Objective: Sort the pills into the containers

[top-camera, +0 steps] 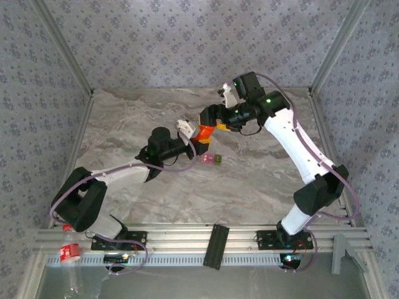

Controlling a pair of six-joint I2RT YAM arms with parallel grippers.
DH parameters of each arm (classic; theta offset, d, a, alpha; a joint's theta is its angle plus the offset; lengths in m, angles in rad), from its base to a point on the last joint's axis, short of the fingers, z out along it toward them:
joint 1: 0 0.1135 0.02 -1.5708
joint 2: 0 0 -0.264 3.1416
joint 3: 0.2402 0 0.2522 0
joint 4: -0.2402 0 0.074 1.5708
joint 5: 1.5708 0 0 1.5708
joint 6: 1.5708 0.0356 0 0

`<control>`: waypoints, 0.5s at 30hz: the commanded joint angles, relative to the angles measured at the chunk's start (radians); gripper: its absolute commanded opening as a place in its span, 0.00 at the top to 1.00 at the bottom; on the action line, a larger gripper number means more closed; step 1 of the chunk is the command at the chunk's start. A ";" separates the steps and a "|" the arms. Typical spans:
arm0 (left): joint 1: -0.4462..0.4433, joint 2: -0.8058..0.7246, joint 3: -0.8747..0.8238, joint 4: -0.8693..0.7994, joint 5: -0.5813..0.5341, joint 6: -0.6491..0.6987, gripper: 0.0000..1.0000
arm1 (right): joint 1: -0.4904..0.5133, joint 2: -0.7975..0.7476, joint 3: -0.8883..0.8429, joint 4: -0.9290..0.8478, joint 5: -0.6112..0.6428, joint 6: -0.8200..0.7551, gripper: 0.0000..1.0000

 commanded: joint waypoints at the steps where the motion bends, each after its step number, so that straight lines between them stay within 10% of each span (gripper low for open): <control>1: -0.004 -0.008 0.041 0.072 -0.006 -0.009 1.00 | -0.026 -0.071 -0.026 -0.018 -0.015 -0.023 0.09; 15: 0.045 -0.040 0.096 0.008 0.219 -0.046 1.00 | -0.172 -0.162 -0.070 0.088 -0.131 -0.135 0.08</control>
